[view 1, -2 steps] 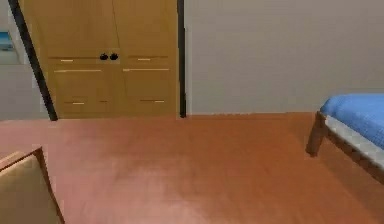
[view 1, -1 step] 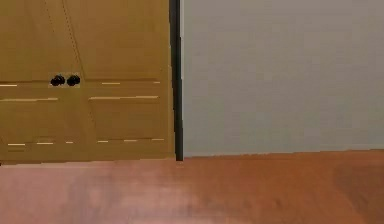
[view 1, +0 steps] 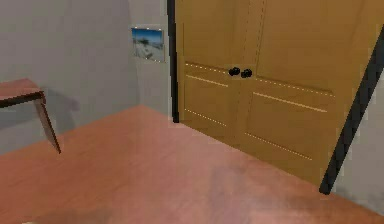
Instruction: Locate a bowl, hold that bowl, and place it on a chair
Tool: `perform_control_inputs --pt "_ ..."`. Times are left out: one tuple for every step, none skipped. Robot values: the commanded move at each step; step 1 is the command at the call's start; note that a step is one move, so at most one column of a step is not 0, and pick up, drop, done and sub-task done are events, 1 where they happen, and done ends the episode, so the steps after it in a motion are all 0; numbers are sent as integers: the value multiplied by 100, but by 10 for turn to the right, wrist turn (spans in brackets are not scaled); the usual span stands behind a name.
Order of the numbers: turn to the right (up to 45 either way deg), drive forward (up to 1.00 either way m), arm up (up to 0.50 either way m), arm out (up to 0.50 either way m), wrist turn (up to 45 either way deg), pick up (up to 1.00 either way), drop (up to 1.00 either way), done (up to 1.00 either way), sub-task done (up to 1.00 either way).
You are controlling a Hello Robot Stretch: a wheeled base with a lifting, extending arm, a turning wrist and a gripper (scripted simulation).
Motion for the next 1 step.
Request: perform_control_inputs --pt "-120 0 0 0 0 0 0 0 0"
